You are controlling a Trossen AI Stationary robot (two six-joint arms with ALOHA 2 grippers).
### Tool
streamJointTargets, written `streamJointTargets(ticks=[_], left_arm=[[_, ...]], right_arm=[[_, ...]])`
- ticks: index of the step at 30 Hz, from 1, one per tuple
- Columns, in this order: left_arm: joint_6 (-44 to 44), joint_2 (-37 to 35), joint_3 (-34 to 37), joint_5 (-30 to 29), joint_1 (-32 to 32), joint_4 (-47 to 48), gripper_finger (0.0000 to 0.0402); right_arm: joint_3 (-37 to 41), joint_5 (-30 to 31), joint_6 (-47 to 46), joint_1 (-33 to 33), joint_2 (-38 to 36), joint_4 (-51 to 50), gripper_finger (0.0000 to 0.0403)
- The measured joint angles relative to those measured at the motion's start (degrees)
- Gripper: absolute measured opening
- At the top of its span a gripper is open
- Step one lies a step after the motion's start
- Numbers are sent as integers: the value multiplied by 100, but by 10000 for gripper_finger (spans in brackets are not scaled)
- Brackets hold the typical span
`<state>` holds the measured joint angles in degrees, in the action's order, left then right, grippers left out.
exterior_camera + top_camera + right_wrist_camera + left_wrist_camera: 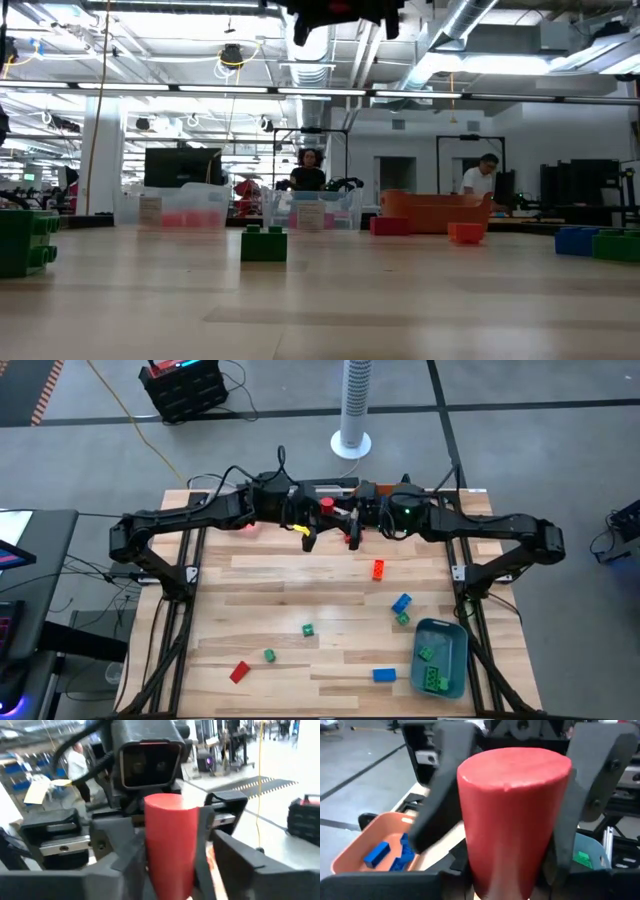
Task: Sort blocks
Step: Put the red block into the right transparent bin
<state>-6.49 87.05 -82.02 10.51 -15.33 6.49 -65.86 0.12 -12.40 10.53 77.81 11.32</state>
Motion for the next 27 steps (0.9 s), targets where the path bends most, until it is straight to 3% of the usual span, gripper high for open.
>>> streamJointTargets(ticks=[5,13,18,19,23,27], left_arm=[[73,-11,-2,347,-250,291,112],[369,150,-11,693,-1123,1324,112],[432,995,-11,682,-1562,2016,112],[433,1205,-9,626,-1609,2077,113],[306,1835,2,-489,-1793,2091,118],[106,2137,-1,-811,-2072,2055,117]], right_arm=[[-579,65,172,208,12,-1181,283],[-1739,558,234,485,8,-3510,290],[-2212,1182,-34,392,3,-5209,290],[-2245,1204,-115,354,3,-5435,290],[-2278,1212,-398,64,3,-5850,290],[-2279,1274,-664,-273,17,-5916,290]])
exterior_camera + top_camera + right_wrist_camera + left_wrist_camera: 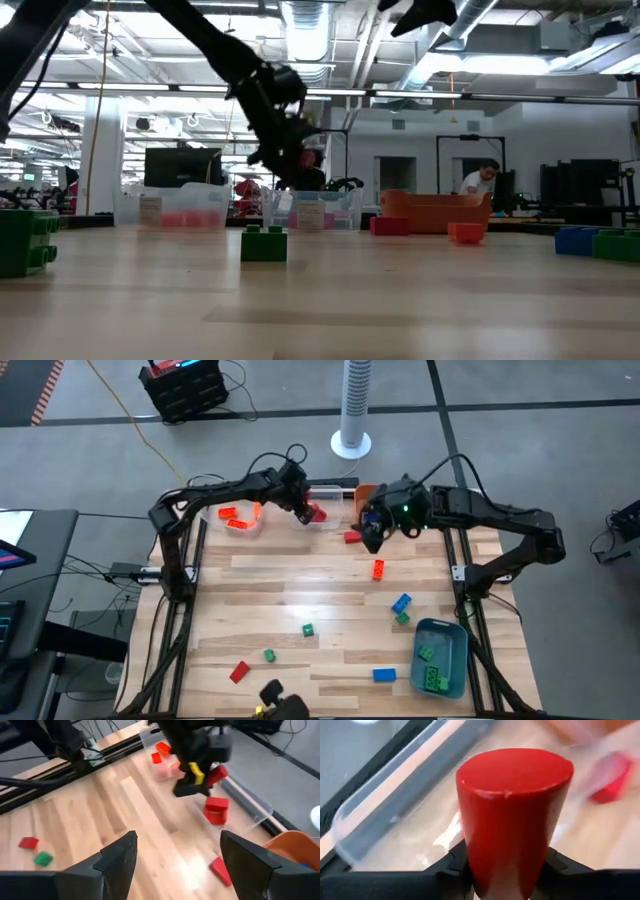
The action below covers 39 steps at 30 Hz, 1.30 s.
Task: Sort blocks
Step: Put the red block into the right transparent bin
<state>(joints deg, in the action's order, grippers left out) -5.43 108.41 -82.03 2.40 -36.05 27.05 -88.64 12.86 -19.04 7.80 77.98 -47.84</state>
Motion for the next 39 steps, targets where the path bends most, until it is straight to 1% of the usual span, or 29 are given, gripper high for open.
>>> streamJointTargets(ticks=[5,10,14,17,19,21,23,27,30,32,35,39], left_arm=[[-107,155,3,-79,-189,332,124],[90,134,1,-78,-183,368,148],[101,121,-14,32,-144,436,176],[284,130,-270,32,-144,978,193],[527,114,-549,31,-130,1342,197],[714,30,-771,-48,-108,1691,197],[818,-137,-926,-266,-48,1823,195],[972,-748,-962,-513,110,1763,193],[1010,-1286,-817,-528,278,1547,192],[939,-1623,-741,-524,405,1462,192],[706,-2023,-736,-518,585,1430,192],[393,-2388,-729,-525,806,1521,192]], right_arm=[[-2,353,-273,-263,6,-113,290],[-2,376,-304,-301,6,-166,290],[-2,379,-350,-293,6,-166,290],[58,379,-360,-255,6,-151,290],[214,376,-296,-186,2,-158,290],[479,367,-45,-89,2,-116,290],[897,278,232,68,2,124,290],[1785,-354,624,458,19,908,290],[2257,-677,1237,712,106,1498,290],[2394,-810,1770,864,283,1553,290],[2400,-845,2525,971,707,1594,290],[2402,-843,2966,992,1285,1622,290]])
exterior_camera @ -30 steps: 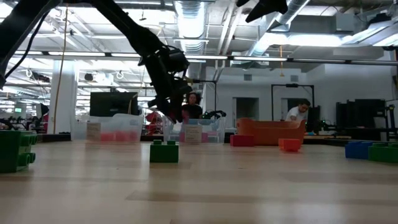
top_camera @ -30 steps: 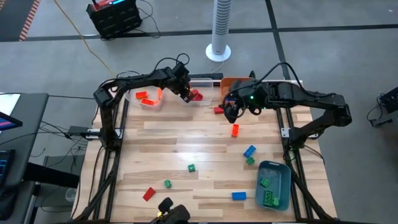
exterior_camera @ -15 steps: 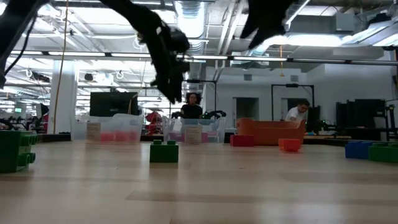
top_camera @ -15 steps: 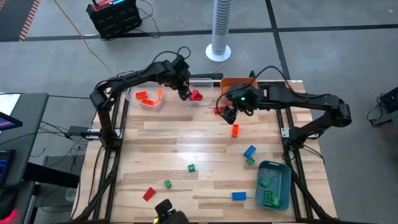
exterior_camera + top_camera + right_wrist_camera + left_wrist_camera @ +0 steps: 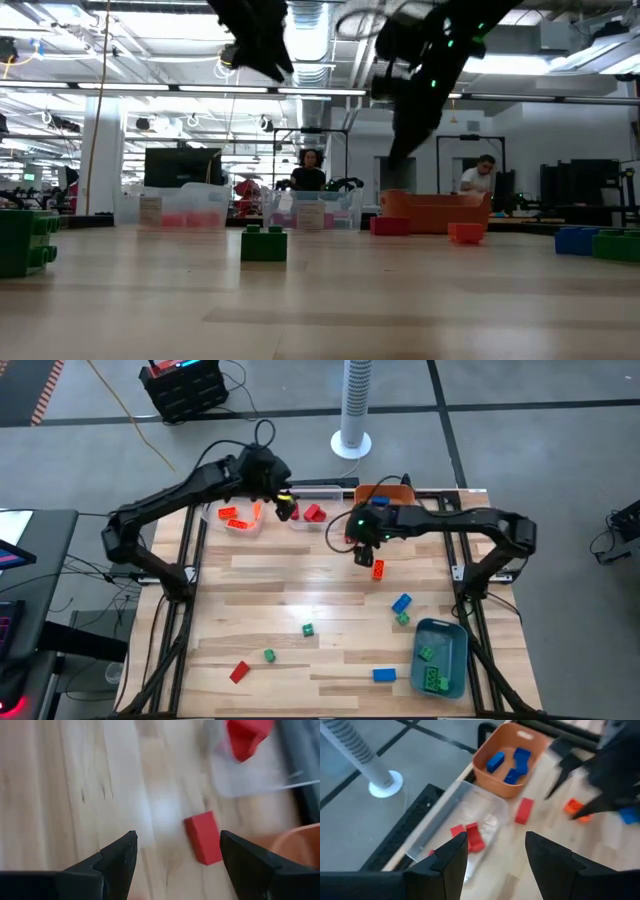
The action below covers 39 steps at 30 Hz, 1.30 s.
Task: Sort blocks
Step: Put the red block into the right transparent bin
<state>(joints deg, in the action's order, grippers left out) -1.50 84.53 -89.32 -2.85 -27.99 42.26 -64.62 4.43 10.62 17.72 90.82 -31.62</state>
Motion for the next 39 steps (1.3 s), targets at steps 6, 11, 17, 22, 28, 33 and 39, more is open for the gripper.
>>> streamJointTargets(ticks=[6,11,17,22,28,33,39], left_arm=[[-340,-369,5,2,322,376,192],[-477,-533,5,-149,605,620,192],[-634,-599,7,-615,1025,794,192],[-796,-635,9,-866,1433,1046,192],[-1029,-911,9,-1297,1812,1343,192],[-1166,-1297,9,-1719,1900,1539,192],[-1300,-1718,9,-1985,1899,1841,192]], right_arm=[[0,0,461,14,631,19,290],[-71,7,588,226,823,95,292],[-140,-45,748,534,953,352,292],[-152,-462,982,710,1072,673,292],[-146,-894,1068,894,1310,581,292],[-150,-878,1099,917,1528,594,291],[-144,-859,1467,891,1541,662,290]])
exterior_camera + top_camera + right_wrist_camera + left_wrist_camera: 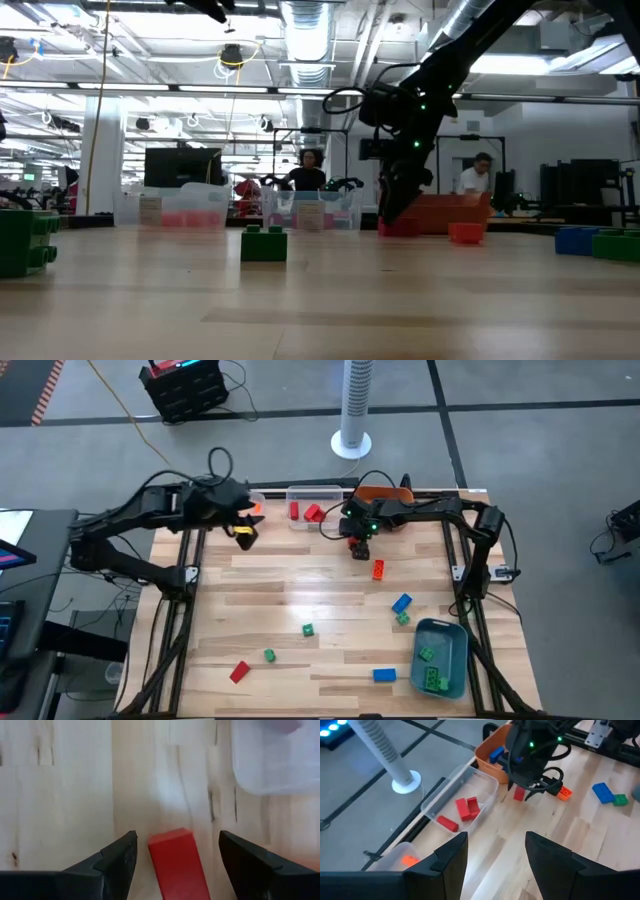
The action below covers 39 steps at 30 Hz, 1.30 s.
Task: Sort blocks
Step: Put the red block into the right transparent bin
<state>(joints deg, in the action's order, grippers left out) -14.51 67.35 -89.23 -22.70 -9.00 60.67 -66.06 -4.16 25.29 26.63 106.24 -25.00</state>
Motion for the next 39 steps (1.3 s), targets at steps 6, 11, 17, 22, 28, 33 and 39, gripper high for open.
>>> streamJointTargets(ticks=[6,11,17,22,28,33,39], left_arm=[[-229,-279,0,-204,-2,348,192],[-271,-417,-1,-205,-2,412,192],[-271,-459,-2,-225,-2,422,192],[-58,-437,17,-182,-2,469,192],[1161,-589,930,-20,-41,-26,192],[1158,-787,2400,1117,-323,-1297,192],[426,-747,3464,1968,-456,-2935,192]], right_arm=[[2,8,86,-38,2,-100,260],[2,134,509,-182,0,-516,214],[-2,358,838,-501,-17,-714,143],[-484,407,805,-794,-17,-1425,100],[-1213,402,93,-868,-411,-1464,101],[-1233,88,-1017,-634,-837,170,101],[-1236,-664,-2123,-552,-1054,1682,101]])
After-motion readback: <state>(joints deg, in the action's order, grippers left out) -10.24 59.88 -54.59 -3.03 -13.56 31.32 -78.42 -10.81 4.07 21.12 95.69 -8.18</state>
